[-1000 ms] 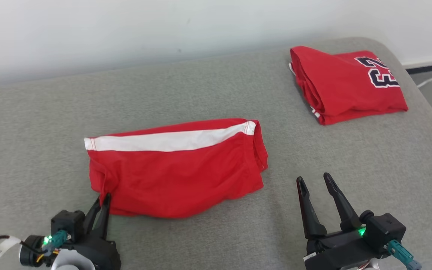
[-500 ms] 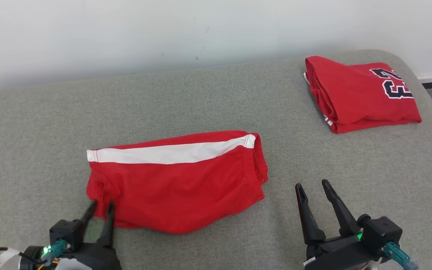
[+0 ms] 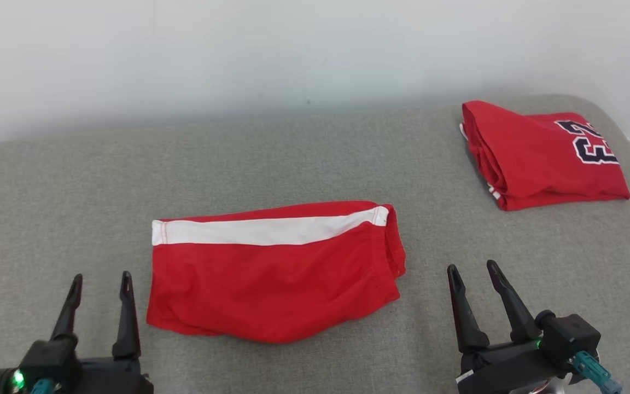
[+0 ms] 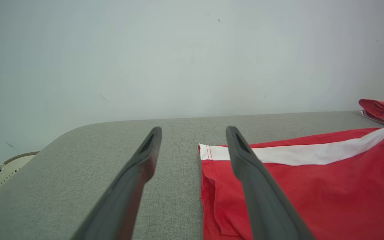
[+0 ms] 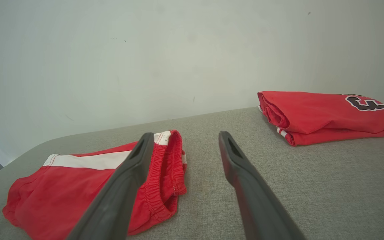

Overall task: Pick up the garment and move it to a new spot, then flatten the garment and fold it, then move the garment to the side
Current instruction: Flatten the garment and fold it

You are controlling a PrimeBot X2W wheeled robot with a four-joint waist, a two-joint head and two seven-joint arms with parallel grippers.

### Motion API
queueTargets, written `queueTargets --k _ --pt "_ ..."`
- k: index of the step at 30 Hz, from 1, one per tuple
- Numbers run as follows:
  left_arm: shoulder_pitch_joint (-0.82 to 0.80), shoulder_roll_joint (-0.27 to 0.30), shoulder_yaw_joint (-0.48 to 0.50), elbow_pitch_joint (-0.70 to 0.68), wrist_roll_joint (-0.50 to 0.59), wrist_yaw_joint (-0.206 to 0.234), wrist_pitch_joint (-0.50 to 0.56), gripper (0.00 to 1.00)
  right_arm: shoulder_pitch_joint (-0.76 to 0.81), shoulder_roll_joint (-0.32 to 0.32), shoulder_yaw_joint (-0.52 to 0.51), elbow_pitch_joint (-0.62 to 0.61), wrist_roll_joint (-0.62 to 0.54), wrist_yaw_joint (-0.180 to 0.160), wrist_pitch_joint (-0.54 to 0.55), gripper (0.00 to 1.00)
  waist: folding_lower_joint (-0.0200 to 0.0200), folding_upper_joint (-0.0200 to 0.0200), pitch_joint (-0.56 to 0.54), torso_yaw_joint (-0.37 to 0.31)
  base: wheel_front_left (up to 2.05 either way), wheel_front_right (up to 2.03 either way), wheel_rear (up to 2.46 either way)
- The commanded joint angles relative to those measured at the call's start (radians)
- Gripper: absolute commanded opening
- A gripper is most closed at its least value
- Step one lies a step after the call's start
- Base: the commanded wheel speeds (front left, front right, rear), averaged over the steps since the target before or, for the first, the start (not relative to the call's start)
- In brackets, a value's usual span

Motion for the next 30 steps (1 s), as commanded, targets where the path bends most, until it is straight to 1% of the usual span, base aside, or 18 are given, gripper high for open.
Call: queueTargets --k 1,6,8,12,17,24,30 --pt "0.038 -0.006 0.021 -0.030 0.016 0.004 -0.001 1.00 0.017 -0.004 -0.005 -0.003 -0.009 0.000 -0.005 1.00 0.0000 0.0000 -0.021 0.020 0.00 0.00 0.00" --pt "0.115 -0.024 0.065 -0.114 0.042 0.006 -0.001 1.00 0.034 0.000 -0.018 -0.005 -0.023 0.000 -0.005 1.00 0.0000 0.0000 -0.049 0.038 0.00 0.00 0.00" --pt "0.151 -0.034 0.067 -0.138 0.051 0.002 -0.001 1.00 0.044 -0.004 -0.027 -0.005 -0.028 0.000 -0.004 1.00 0.0000 0.0000 -0.059 0.046 0.00 0.00 0.00" --pt "0.211 -0.033 0.068 -0.175 0.075 -0.003 -0.001 1.00 0.056 -0.009 -0.049 -0.014 -0.041 0.000 0.001 1.00 0.0000 0.0000 -0.073 0.065 0.00 0.00 0.00" --pt "0.264 -0.035 0.094 -0.198 0.083 0.009 -0.001 1.00 0.078 -0.006 -0.071 -0.021 -0.067 0.000 0.021 1.00 0.0000 0.0000 -0.087 0.088 0.00 0.00 0.00" --pt "0.304 -0.035 0.110 -0.219 0.075 0.004 -0.001 1.00 0.103 0.013 -0.081 -0.035 -0.096 0.000 0.043 1.00 0.0000 0.0000 -0.101 0.110 0.00 0.00 0.00" --pt "0.316 -0.036 0.106 -0.214 0.074 -0.014 -0.001 1.00 0.106 0.022 -0.078 -0.032 -0.103 0.000 0.058 1.00 0.0000 0.0000 -0.106 0.129 0.00 0.00 0.00"
